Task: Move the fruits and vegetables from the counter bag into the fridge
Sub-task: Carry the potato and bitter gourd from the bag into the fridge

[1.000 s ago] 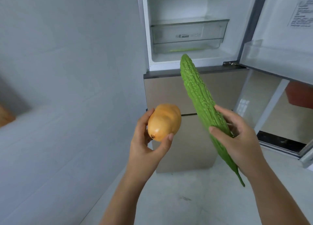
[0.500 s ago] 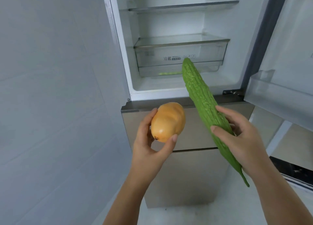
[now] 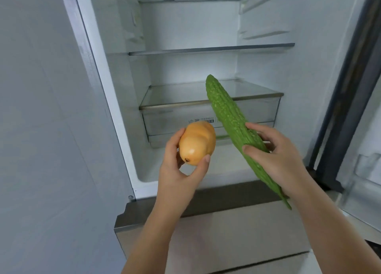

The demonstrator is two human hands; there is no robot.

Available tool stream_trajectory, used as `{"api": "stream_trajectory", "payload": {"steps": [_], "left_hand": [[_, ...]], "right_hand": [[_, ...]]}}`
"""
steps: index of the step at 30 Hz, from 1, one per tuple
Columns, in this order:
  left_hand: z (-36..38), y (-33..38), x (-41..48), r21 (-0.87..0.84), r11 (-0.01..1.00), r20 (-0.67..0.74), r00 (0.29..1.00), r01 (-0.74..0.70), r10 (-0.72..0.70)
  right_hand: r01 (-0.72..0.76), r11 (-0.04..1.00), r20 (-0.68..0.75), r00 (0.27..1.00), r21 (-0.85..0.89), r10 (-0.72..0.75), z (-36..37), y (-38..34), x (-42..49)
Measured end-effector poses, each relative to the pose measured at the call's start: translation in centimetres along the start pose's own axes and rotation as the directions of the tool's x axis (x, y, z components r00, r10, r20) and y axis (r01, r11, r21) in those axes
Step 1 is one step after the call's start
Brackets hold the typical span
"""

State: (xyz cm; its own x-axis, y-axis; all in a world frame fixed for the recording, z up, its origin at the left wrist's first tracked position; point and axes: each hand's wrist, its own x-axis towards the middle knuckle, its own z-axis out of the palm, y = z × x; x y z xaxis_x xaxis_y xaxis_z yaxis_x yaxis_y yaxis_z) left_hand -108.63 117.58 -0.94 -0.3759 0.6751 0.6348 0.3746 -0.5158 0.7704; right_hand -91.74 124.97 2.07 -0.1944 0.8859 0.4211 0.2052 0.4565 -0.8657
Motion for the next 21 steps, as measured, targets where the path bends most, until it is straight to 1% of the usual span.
{"api": "stream_trajectory", "payload": {"steps": [3,9,12,16,18,21], "left_hand": [[0.3,-2.1,3.0,0.044,0.999,0.013,1.0,-0.023,0.022],[1.6,-3.9,8.4,0.112,0.989,-0.009,0.995,-0.096,0.097],[2.7,-4.4,11.0,0.203,0.963,0.011,0.983,-0.18,0.181],[4.2,-4.6,14.7,0.271,0.925,0.032,0.963,-0.265,0.266],[5.0,-5.0,16.5,0.29,0.921,0.037,0.965,-0.26,0.261],[6.6,-5.5,19.4,0.331,0.923,0.07,0.981,-0.195,0.182]], "right_hand": [[0.014,0.999,-0.009,1.0,-0.046,-0.014,0.8,0.1,3.9],[0.01,0.999,0.046,0.999,-0.03,-0.009,1.7,-0.2,10.6],[0.041,0.996,0.084,0.996,-0.082,-0.034,1.5,0.2,14.3],[0.04,0.99,0.142,0.99,-0.133,-0.021,0.4,0.7,19.6],[0.049,0.982,0.187,0.982,-0.181,-0.015,-0.2,1.1,22.1],[0.044,0.978,0.202,0.979,-0.201,-0.003,-1.0,2.3,25.1]]}}
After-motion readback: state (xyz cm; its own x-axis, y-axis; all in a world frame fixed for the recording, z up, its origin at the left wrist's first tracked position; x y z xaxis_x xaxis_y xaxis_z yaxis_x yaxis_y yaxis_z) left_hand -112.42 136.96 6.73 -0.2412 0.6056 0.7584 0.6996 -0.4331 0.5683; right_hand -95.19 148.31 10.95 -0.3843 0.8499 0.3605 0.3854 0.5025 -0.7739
